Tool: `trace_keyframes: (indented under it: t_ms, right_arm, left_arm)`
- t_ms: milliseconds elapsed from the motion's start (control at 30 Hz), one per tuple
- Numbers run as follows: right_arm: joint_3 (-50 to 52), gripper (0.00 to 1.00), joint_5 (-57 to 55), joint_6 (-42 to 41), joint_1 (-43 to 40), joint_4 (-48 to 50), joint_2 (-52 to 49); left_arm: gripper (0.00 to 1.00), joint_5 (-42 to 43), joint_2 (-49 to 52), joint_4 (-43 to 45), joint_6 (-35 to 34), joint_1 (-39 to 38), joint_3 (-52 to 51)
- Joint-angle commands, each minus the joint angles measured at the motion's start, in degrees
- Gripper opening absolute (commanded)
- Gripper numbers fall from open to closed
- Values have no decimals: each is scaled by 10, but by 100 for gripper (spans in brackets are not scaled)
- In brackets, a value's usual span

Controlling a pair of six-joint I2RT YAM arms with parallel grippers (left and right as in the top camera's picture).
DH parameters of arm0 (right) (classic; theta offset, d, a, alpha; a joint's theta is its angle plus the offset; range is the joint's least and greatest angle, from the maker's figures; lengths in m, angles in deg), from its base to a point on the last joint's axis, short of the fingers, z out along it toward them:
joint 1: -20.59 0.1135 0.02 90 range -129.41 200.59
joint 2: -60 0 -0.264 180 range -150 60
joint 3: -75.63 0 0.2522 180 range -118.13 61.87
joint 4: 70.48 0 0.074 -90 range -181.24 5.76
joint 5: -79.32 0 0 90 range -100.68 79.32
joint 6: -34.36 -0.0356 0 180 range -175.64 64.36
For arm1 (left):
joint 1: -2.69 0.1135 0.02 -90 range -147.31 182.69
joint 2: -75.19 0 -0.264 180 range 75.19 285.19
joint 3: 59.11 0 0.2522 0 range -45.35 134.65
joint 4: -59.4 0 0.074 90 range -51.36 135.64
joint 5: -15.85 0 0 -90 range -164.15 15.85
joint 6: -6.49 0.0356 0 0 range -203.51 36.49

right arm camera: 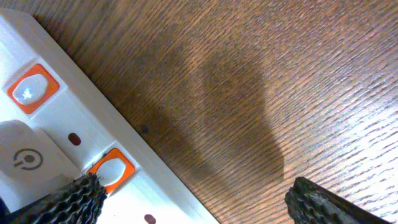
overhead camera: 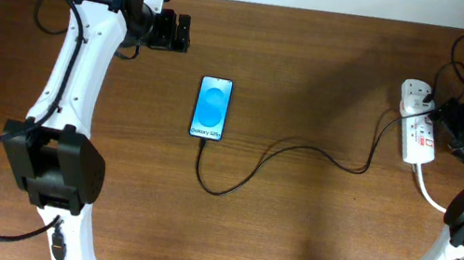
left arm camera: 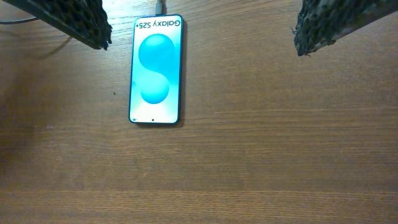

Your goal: Plug charger to phone and switch on socket

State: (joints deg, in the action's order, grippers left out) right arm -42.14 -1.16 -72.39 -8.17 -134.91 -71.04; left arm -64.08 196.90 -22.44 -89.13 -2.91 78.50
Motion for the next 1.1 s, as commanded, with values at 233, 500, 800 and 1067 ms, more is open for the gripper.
trace_keyframes:
  t_ms: [233,500,800,1067]
  right_arm:
    - [29,98,-64,0,44,-3,-45]
    - [35,98,-57,32,43,-5,-45]
    - [52,98,-5,48,43,0,-44]
    - [-4,98,-12,4,-13,-55,-4]
  left_arm:
    - [99,7,5,0,3,0,-2]
    - [99,9,5,-1,3,0,-2]
    - [99,11,5,-1,3,0,-2]
    - [99,13,5,-2,2,0,-2]
